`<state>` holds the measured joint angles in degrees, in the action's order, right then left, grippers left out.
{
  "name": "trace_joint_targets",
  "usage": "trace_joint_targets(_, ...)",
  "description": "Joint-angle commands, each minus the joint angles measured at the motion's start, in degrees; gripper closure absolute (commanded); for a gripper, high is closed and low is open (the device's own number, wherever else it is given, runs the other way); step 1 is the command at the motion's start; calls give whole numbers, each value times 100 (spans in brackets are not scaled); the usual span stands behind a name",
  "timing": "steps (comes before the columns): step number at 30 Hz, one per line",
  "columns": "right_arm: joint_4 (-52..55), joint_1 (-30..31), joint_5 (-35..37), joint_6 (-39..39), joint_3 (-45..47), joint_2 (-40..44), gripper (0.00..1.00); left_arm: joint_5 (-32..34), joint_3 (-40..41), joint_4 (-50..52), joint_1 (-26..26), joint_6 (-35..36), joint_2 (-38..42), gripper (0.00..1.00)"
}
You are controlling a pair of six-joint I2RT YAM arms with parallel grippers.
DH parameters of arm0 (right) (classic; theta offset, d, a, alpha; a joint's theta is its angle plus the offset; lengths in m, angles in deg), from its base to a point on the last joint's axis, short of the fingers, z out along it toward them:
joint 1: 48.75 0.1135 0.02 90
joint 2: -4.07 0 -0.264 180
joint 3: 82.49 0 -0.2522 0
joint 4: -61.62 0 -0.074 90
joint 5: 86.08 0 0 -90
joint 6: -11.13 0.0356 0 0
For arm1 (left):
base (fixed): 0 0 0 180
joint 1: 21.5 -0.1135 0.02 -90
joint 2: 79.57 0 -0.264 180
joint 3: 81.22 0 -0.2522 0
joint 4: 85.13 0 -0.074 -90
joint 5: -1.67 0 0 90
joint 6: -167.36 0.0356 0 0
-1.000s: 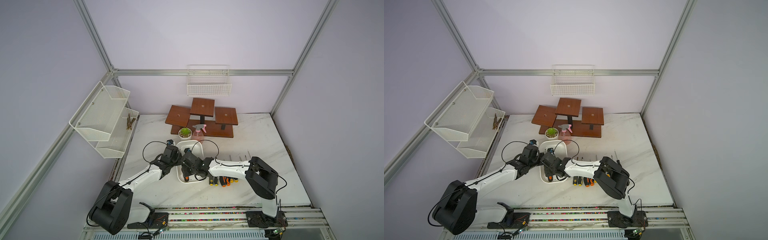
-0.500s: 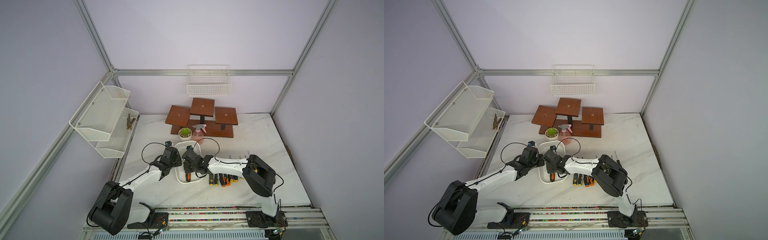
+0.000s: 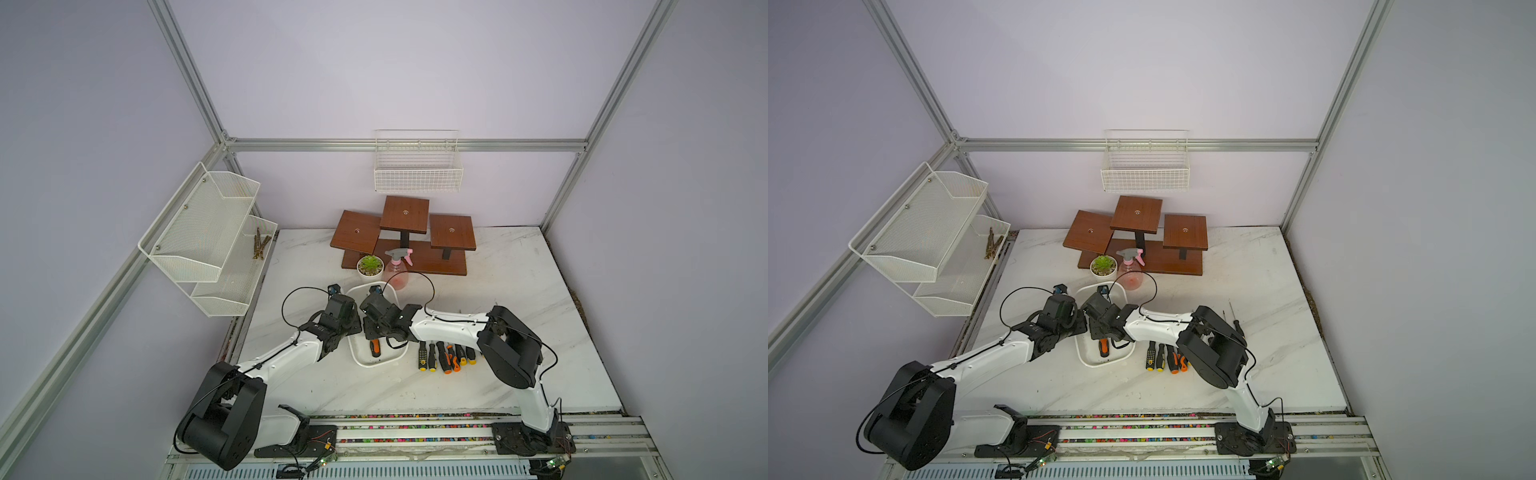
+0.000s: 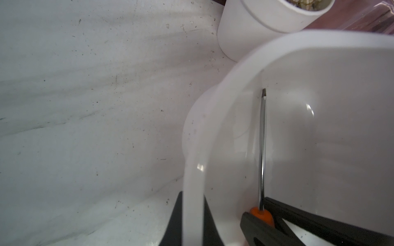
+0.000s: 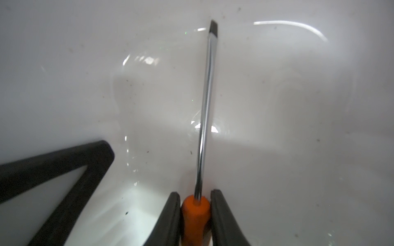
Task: Take out the screwdriver from the storage box
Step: Pick up the screwdriver from the storage box.
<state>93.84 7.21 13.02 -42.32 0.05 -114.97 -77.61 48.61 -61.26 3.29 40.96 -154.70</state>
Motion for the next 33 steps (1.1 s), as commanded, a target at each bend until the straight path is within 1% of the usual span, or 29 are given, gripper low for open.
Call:
trace_joint_targets(1,659,-165,126,-105,236,-385,94,-483,15,-633,89,79,279,100)
trace_joint_targets(4,687,-165,112,-121,231,-366,100,-471,19,-643,87,77,277,100)
trace_joint_targets(9,566,-165,48,-161,293,-220,100,-440,19,-628,87,85,297,100)
trace_joint_targets(14,-5,-166,-236,-206,561,138,100,-430,-3,-622,88,94,254,100)
trace_joint_targets(19,-65,-166,-377,-245,528,288,100,-387,-49,-583,87,117,227,100)
trace_joint_targets(24,-360,-165,-599,-131,761,520,100,-356,-77,-558,87,133,172,100)
trace_joint_targets(33,-712,-165,-738,-107,1030,849,100,-317,-93,-527,87,151,166,100)
